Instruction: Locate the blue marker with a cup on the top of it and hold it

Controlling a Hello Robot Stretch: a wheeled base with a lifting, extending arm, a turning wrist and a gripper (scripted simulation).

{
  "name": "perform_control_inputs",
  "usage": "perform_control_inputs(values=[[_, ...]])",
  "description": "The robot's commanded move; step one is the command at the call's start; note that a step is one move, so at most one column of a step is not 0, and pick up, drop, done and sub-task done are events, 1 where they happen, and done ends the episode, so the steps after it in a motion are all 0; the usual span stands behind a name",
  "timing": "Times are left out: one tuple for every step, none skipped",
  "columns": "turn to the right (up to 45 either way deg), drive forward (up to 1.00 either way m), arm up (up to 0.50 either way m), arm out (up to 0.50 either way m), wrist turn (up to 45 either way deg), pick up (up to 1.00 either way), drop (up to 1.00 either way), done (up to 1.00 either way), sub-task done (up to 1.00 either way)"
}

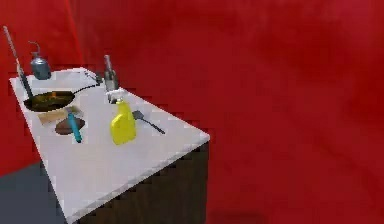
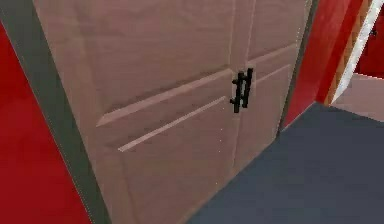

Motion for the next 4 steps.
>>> perform_control_inputs(values=[[0.0, 0.35, 0.00, 0.00, 0.0, 0.00, 0.00, 0.00, 0.00], [-45.0, 0.00, 0.00, 0.00, 0.0, 0.00, 0.00, 0.00, 0.00], [-45.0, 0.00, 0.00, 0.00, 0.0, 0.00, 0.00, 0.00, 0.00], [-42.0, 0.00, 0.00, 0.00, 0.0, 0.00, 0.00, 0.00, 0.00]])
